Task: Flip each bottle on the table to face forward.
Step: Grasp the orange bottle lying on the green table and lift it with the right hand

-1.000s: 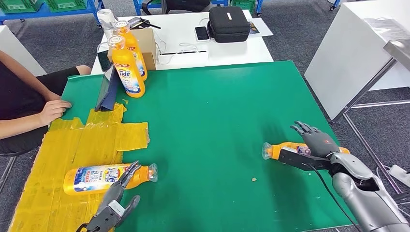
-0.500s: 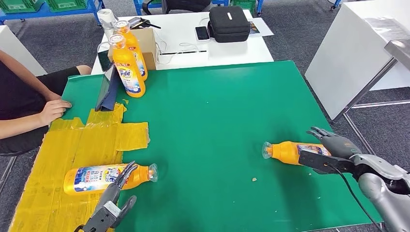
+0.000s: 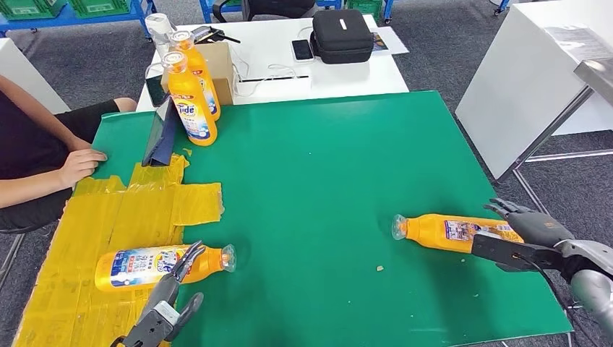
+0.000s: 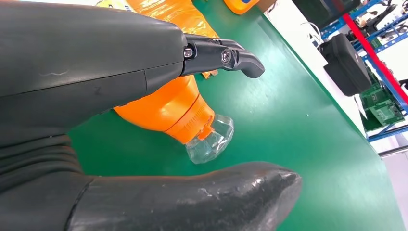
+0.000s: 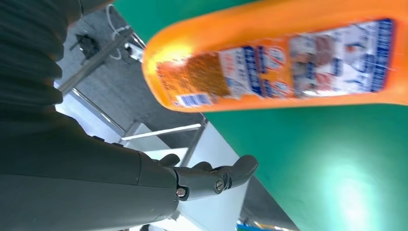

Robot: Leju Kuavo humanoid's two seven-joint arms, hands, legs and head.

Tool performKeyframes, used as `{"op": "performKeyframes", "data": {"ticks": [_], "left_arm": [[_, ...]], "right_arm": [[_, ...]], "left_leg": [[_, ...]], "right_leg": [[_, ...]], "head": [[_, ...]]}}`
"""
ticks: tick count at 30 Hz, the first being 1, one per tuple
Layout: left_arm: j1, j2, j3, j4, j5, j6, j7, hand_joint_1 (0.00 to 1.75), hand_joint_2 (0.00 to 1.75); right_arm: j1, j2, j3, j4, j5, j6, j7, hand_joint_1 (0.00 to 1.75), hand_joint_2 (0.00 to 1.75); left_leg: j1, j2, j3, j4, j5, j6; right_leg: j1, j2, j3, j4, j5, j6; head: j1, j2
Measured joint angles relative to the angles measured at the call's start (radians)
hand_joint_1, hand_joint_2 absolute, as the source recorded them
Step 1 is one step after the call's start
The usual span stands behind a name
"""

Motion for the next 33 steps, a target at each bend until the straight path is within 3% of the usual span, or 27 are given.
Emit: {"op": "performKeyframes", "data": {"ticks": [5,9,19,24,30,33], "left_arm": [[-0.009,0.0,0.0,0.003,0.009,-0.003,-0.005,0.0,0.0],[-0.031,0.001,-0.005,0.015,0.016,-0.003,-0.011,0.0,0.0],[-0.08,0.017,-0.037,0.058,0.036,-0.003,-0.012,0.0,0.0],[-0.099,0.028,-0.056,0.075,0.044,-0.003,-0.012,0.0,0.0],[-0.115,0.035,-0.071,0.092,0.048,-0.003,-0.013,0.0,0.0],[-0.121,0.039,-0.077,0.1,0.052,-0.003,-0.014,0.0,0.0]], "right_arm": [[0.028,-0.035,-0.032,-0.003,-0.01,0.02,0.007,0.0,1.75],[0.018,-0.024,-0.035,0.044,0.046,0.014,-0.011,0.0,1.75],[-0.065,0.086,0.008,0.282,0.132,-0.051,-0.072,0.0,1.75],[-0.145,0.164,0.028,0.421,0.206,-0.125,-0.099,0.0,1.75],[-0.237,0.239,0.06,0.545,0.248,-0.138,-0.124,0.02,1.75],[-0.264,0.252,0.074,0.58,0.253,-0.134,-0.135,1.32,1.75]], "left_leg": [[0.0,0.001,0.0,0.0,0.0,0.0],[0.0,0.002,0.0,0.0,0.0,0.0],[0.0,0.002,0.0,0.0,0.0,0.0],[0.001,0.003,0.001,0.0,0.0,0.0],[0.001,0.003,0.004,0.0,0.0,0.0],[0.001,0.003,0.005,0.0,0.0,0.0]], "right_leg": [[0.0,0.001,-0.001,0.0,0.0,0.0],[0.0,0.001,0.0,0.0,0.0,0.0],[0.001,0.001,0.0,0.0,0.0,0.0],[0.001,0.002,0.0,0.0,0.0,0.0],[0.001,0.002,0.003,0.0,0.0,0.0],[0.001,0.002,0.004,0.0,0.0,0.0]], "head": [[0.0,0.0],[0.0,0.0],[0.0,0.0],[0.0,0.0],[0.0,0.0],[0.0,0.0]]}}
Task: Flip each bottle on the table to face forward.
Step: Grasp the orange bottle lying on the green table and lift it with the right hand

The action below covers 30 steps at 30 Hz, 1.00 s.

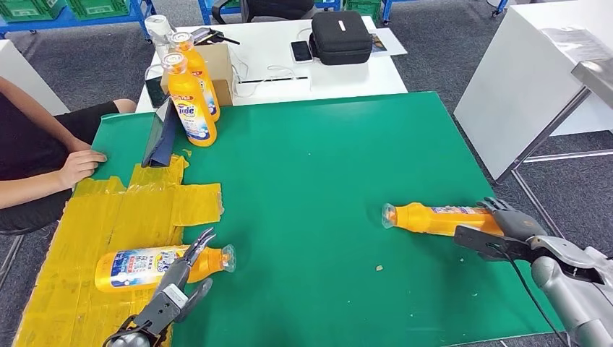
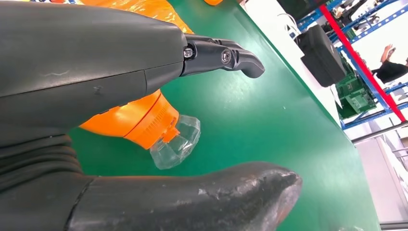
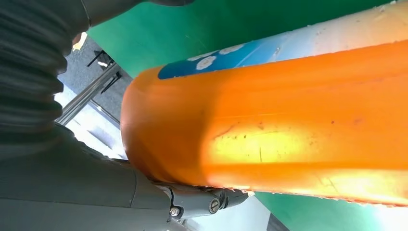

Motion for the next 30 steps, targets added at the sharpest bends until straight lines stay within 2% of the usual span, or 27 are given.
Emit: {"op": "performKeyframes", "data": {"ticks": [1,6,12,20,25,30], "left_arm": [[-0.002,0.001,-0.001,0.002,0.001,0.0,-0.001,0.0,0.0],[-0.01,0.008,-0.016,0.012,0.003,0.0,-0.007,0.0,0.0],[-0.016,0.013,-0.041,0.013,0.004,0.0,-0.01,0.0,0.0],[-0.02,0.015,-0.062,0.012,0.013,-0.004,-0.011,0.0,0.0],[-0.019,0.016,-0.077,-0.007,0.077,-0.056,-0.014,0.0,0.0],[-0.013,0.015,-0.105,-0.071,0.152,-0.115,0.003,0.0,0.0]], "right_arm": [[-0.007,0.002,0.005,0.008,0.001,0.006,-0.007,1.74,1.75],[-0.031,0.01,0.046,0.038,0.001,0.034,-0.043,1.75,1.75],[-0.061,0.038,0.112,0.083,-0.003,0.034,-0.046,1.75,1.75],[-0.077,0.047,0.155,0.102,-0.01,0.032,-0.047,1.75,1.75],[-0.078,0.06,0.172,0.12,-0.003,0.019,-0.039,1.75,1.75],[-0.084,0.108,0.183,0.167,-0.001,-0.027,-0.016,1.75,1.75]], "left_leg": [[0.0,0.0,0.0,0.0,0.0,0.0],[0.001,0.001,0.004,0.0,-0.001,0.0],[0.002,0.004,0.01,0.0,-0.001,0.0],[0.002,0.005,0.016,0.0,-0.001,0.0],[0.003,0.005,0.019,0.0,-0.002,-0.002],[0.008,0.014,0.032,0.0,-0.013,-0.007]], "right_leg": [[0.0,0.0,0.0,0.0,0.0,0.0],[0.001,0.002,0.003,0.0,0.0,0.0],[0.002,0.004,0.008,-0.001,0.0,0.0],[0.003,0.005,0.013,-0.001,0.0,0.0],[0.004,0.006,0.016,-0.001,0.0,0.0],[0.009,0.016,0.026,-0.002,-0.003,-0.004]], "head": [[0.0,0.0],[0.0,0.0],[0.0,0.0],[0.0,0.0],[0.0,0.0],[0.001,0.0]]}}
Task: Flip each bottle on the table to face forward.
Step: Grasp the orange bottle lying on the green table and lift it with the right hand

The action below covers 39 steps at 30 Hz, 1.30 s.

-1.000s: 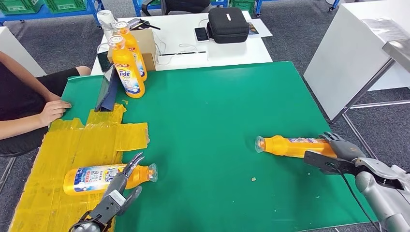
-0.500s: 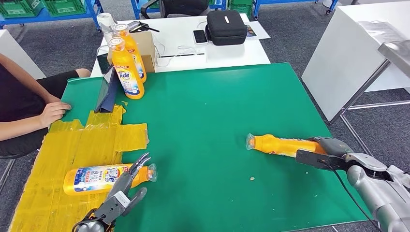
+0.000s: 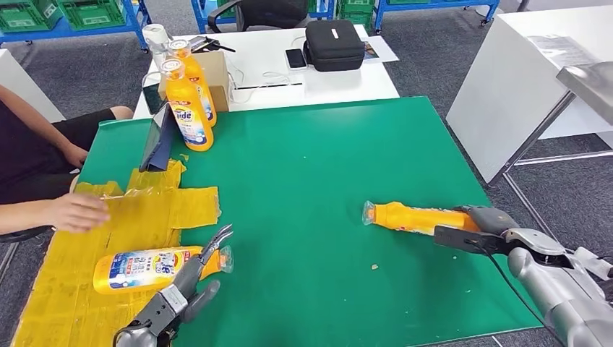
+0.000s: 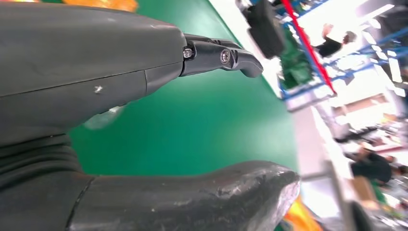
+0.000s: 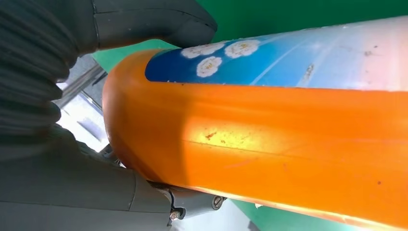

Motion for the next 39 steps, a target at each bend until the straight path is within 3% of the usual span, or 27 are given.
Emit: {"op": "performKeyframes", "data": {"ticks": [6,14,17,20,24,32,39], "left_arm": [[0.017,-0.002,-0.01,-0.107,0.197,-0.104,0.033,0.0,0.0],[0.026,-0.003,-0.01,-0.157,0.242,-0.135,0.04,0.0,0.0],[0.027,-0.011,-0.009,-0.168,0.325,-0.175,0.043,0.0,0.0],[0.022,-0.03,-0.008,-0.175,0.389,-0.201,0.068,0.0,0.0],[0.015,-0.058,-0.015,-0.175,0.438,-0.215,0.093,0.0,1.75],[0.016,-0.099,-0.062,-0.175,0.498,-0.208,0.141,0.0,1.75],[0.019,-0.111,-0.083,-0.177,0.448,-0.148,0.143,0.0,1.75]], "right_arm": [[0.042,0.09,-0.072,0.01,-0.219,-0.003,-0.095,1.75,1.75],[0.08,0.141,-0.136,-0.025,-0.29,0.028,-0.115,1.75,1.75],[0.126,0.186,-0.182,-0.057,-0.477,0.134,-0.169,1.75,1.75],[0.214,0.264,-0.232,-0.126,-0.708,0.274,-0.173,1.75,1.75],[0.286,0.354,-0.243,-0.199,-0.85,0.33,-0.154,1.75,1.75],[0.308,0.51,-0.169,-0.284,-0.86,0.233,-0.131,1.75,1.75],[0.296,0.584,-0.086,-0.314,-0.841,0.194,-0.124,1.75,1.75]], "left_leg": [[0.005,0.012,0.012,0.0,-0.006,-0.002],[0.006,0.009,0.01,0.0,-0.005,-0.002],[0.006,0.009,0.008,0.0,-0.005,-0.002],[0.006,0.005,0.002,0.0,-0.005,-0.002],[0.006,0.004,-0.007,0.0,-0.002,-0.004],[0.006,0.003,-0.016,0.001,0.0,-0.004],[0.006,0.0,-0.021,0.001,0.0,-0.004]], "right_leg": [[0.006,0.012,0.011,-0.002,-0.001,-0.003],[0.007,0.011,0.01,-0.001,-0.002,-0.003],[0.007,0.01,0.009,-0.001,-0.002,-0.003],[0.007,0.007,0.004,-0.001,-0.002,-0.003],[0.007,0.005,-0.004,0.0,-0.002,-0.003],[0.006,0.003,-0.013,0.001,-0.002,-0.003],[0.005,0.0,-0.017,0.001,-0.002,-0.003]], "head": [[-0.001,0.0],[0.0,0.0],[0.0,0.0],[-0.001,0.0],[-0.001,0.0],[-0.001,0.0],[0.0,0.0]]}}
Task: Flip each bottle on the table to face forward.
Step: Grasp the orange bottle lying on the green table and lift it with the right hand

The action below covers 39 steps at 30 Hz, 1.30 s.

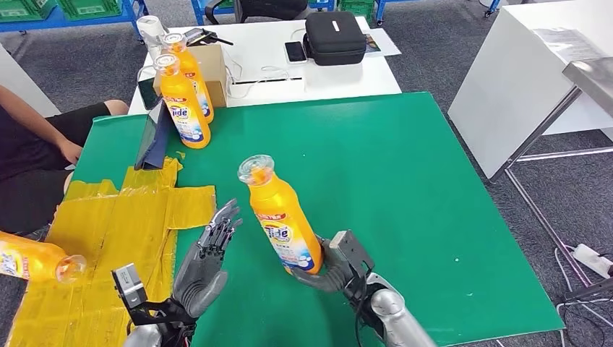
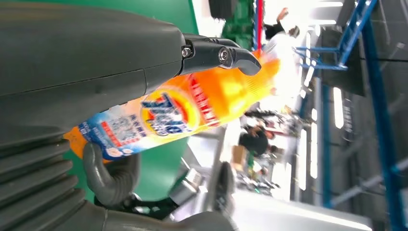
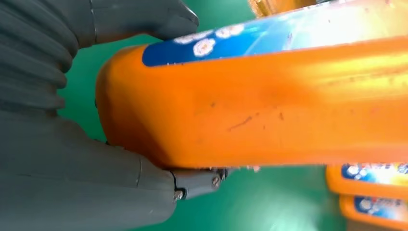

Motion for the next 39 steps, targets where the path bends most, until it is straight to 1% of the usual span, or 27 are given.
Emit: {"op": "performKeyframes", "data": {"ticks": [4,6,9,16,23,27,32,36,37,39], "left_arm": [[0.003,-0.005,-0.014,-0.007,-0.11,0.078,-0.02,0.0,1.75],[0.008,-0.006,-0.017,-0.009,-0.153,0.111,-0.022,0.0,1.75],[0.011,-0.006,-0.017,-0.009,-0.168,0.134,-0.024,0.0,1.75],[0.01,-0.006,-0.009,-0.009,-0.168,0.14,-0.024,0.0,1.75],[0.01,-0.006,-0.005,-0.009,-0.166,0.139,-0.021,0.0,1.75],[0.01,-0.007,0.009,-0.004,-0.15,0.134,-0.005,0.0,1.75],[0.012,-0.008,0.017,0.001,-0.145,0.131,0.004,0.0,1.75],[0.015,-0.008,0.025,0.002,-0.144,0.128,0.008,0.0,1.75],[0.016,-0.008,0.027,0.002,-0.143,0.126,0.01,0.07,1.75],[0.017,-0.008,0.03,0.004,-0.142,0.121,0.016,0.94,1.75]], "right_arm": [[-0.023,0.042,0.084,-0.007,0.018,-0.03,0.006,1.75,1.75],[-0.032,0.052,0.123,-0.018,0.023,-0.044,0.01,1.75,1.75],[-0.038,0.058,0.172,-0.033,0.024,-0.058,0.018,1.75,1.75],[-0.043,0.059,0.243,-0.052,0.025,-0.073,0.019,1.75,1.75],[-0.047,0.059,0.261,-0.055,0.031,-0.082,0.02,1.75,1.75],[-0.055,0.063,0.326,-0.059,0.066,-0.105,0.024,1.75,1.75],[-0.066,0.067,0.364,-0.059,0.124,-0.129,0.029,1.75,1.75],[-0.076,0.068,0.379,-0.059,0.14,-0.139,0.031,1.75,1.75],[-0.078,0.068,0.383,-0.058,0.145,-0.141,0.032,1.75,1.75],[-0.086,0.068,0.393,-0.054,0.158,-0.146,0.036,1.75,1.75]], "left_leg": [[0.0,0.0,-0.001,0.0,0.0,0.0],[0.0,-0.001,-0.002,0.0,0.001,0.0],[0.0,-0.001,-0.003,0.0,0.001,0.0],[0.0,-0.001,-0.003,0.0,0.001,0.0],[0.0,-0.001,-0.003,0.0,0.001,0.0],[0.0,-0.001,-0.003,0.0,0.001,0.0],[0.0,-0.001,-0.004,0.0,0.001,0.0],[-0.001,-0.001,-0.004,0.0,0.001,0.0],[-0.001,-0.001,-0.004,0.0,0.001,0.0],[-0.001,-0.001,-0.004,0.0,0.001,0.0]], "right_leg": [[0.0,-0.001,-0.002,0.0,0.0,0.0],[0.0,-0.001,-0.002,0.0,0.0,0.0],[0.0,-0.002,-0.002,0.0,0.0,0.0],[-0.001,-0.002,-0.003,0.0,0.0,0.0],[-0.001,-0.002,-0.003,0.0,0.0,0.0],[-0.001,-0.002,-0.003,0.0,0.0,0.0],[-0.001,-0.002,-0.003,0.0,0.0,0.0],[-0.001,-0.002,-0.003,0.0,0.0,0.0],[-0.001,-0.002,-0.003,0.0,0.0,0.0],[-0.001,-0.002,-0.003,0.0,0.0,0.0]], "head": [[0.0,0.0],[0.0,0.0],[0.0,0.0],[0.0,0.0],[0.0,0.0],[0.0,0.0],[0.0,0.0],[0.0,0.0],[0.0,0.0],[0.0,0.0]]}}
